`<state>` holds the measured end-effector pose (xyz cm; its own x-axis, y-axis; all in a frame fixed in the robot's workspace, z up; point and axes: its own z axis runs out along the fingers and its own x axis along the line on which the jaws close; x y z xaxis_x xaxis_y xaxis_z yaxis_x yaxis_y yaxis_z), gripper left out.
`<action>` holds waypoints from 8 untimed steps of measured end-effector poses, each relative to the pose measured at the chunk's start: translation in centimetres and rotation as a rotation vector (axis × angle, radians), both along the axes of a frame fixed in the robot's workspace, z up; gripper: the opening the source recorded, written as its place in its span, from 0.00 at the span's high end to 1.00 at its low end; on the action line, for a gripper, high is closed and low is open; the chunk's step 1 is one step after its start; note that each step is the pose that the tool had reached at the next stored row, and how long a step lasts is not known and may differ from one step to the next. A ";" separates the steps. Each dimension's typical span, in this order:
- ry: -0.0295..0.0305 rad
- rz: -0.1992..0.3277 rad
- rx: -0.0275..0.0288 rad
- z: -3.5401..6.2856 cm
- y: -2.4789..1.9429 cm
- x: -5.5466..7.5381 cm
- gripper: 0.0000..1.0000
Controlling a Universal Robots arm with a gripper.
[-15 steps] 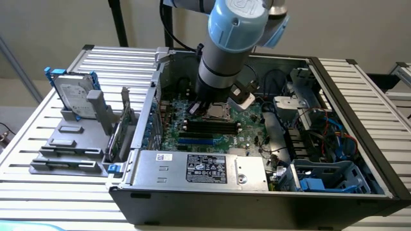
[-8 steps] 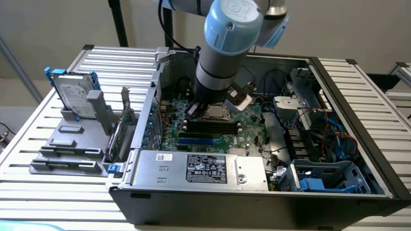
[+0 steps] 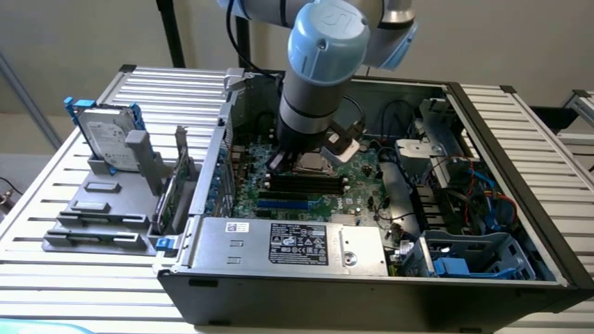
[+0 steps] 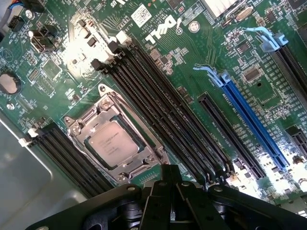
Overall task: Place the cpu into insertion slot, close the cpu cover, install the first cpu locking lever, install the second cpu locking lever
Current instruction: 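Install the second cpu locking lever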
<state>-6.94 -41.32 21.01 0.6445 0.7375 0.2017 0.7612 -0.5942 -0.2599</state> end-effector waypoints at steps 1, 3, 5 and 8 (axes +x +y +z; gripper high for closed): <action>-0.0033 0.000 0.0000 -0.10 0.01 -0.1 0.89; -0.0088 0.000 0.0001 -0.31 0.04 -0.2 0.89; -0.0119 0.000 0.0001 -0.51 0.08 -0.4 0.89; -0.0132 0.000 -0.0001 -0.69 0.19 -0.6 0.89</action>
